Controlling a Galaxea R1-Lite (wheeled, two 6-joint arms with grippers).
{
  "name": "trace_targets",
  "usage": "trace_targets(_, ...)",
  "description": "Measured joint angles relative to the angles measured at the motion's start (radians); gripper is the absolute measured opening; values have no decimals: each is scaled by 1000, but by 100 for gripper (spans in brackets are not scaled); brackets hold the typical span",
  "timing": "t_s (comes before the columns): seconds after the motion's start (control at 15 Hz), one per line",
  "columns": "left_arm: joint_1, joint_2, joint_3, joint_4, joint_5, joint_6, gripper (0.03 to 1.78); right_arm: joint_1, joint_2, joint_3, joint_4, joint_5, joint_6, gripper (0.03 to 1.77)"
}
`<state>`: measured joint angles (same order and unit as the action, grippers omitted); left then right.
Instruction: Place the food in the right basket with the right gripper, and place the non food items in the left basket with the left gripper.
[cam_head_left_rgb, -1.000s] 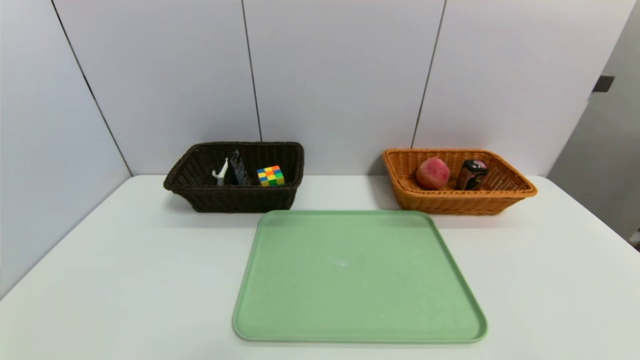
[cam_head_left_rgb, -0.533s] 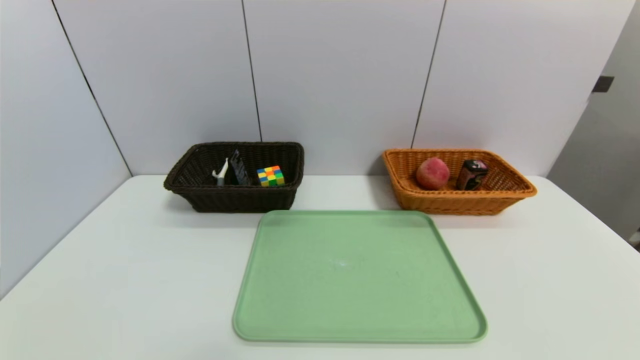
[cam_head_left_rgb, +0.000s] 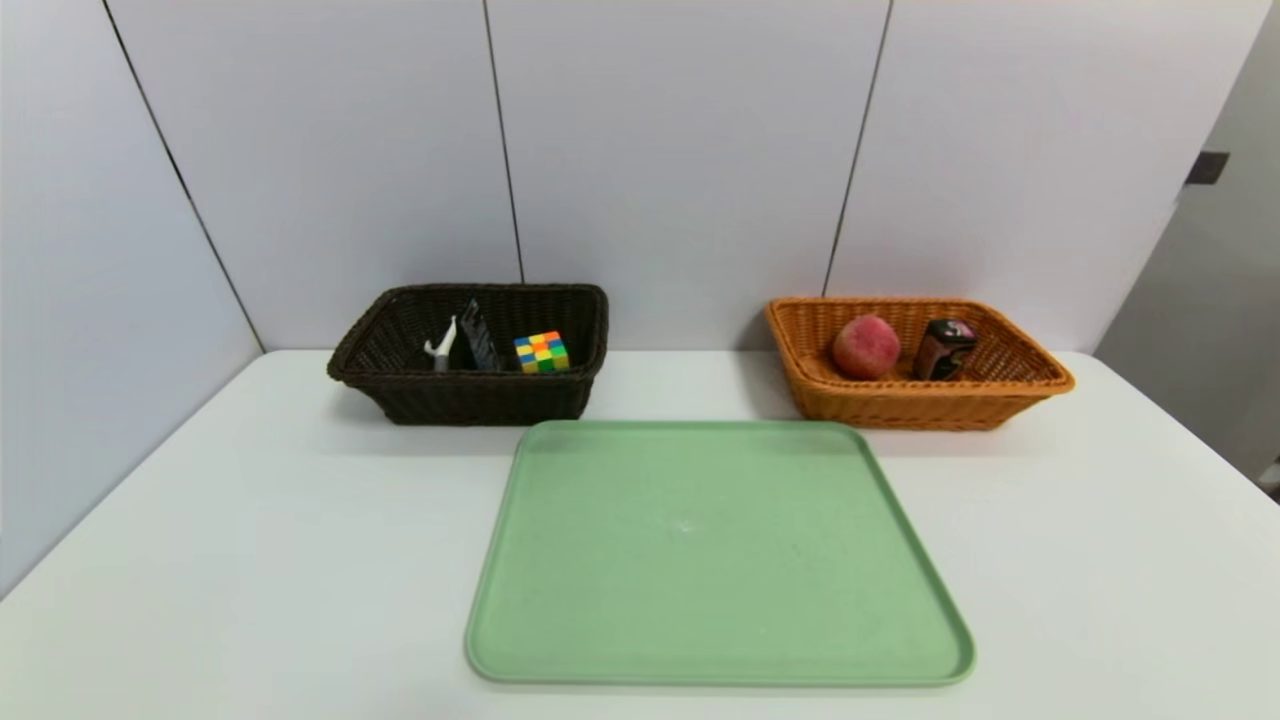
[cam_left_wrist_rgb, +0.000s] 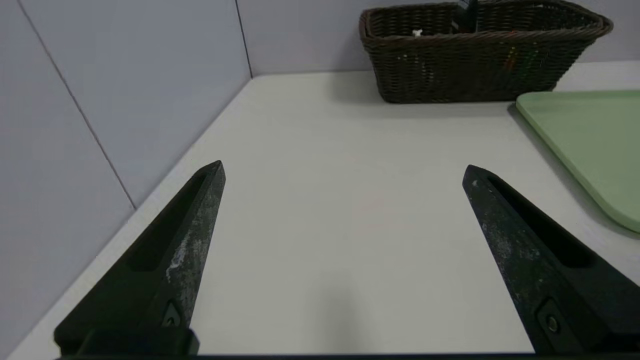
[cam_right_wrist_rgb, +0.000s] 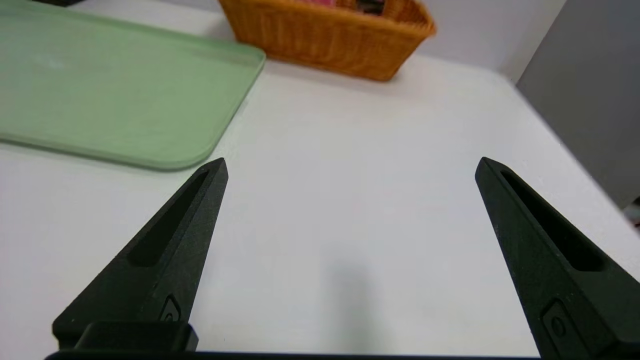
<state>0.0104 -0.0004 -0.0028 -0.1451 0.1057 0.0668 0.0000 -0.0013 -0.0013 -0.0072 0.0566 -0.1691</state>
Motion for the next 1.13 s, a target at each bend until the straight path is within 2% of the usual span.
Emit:
trace_targets(0.13, 0, 0, 2, 74, -63, -51, 169, 0, 0, 0, 13, -21, 81, 171)
trace_targets(0.27, 0, 0, -6, 169, -90, -65, 169, 0, 0, 1, 9, -53, 161, 171)
trace_targets(0.67, 0, 0, -11, 170, -77, -147, 169, 0, 0, 1, 7, -57, 171, 171)
trace_targets(1.13, 0, 0, -9, 168, -69, -151, 169, 0, 0, 1, 7, -59, 171, 171)
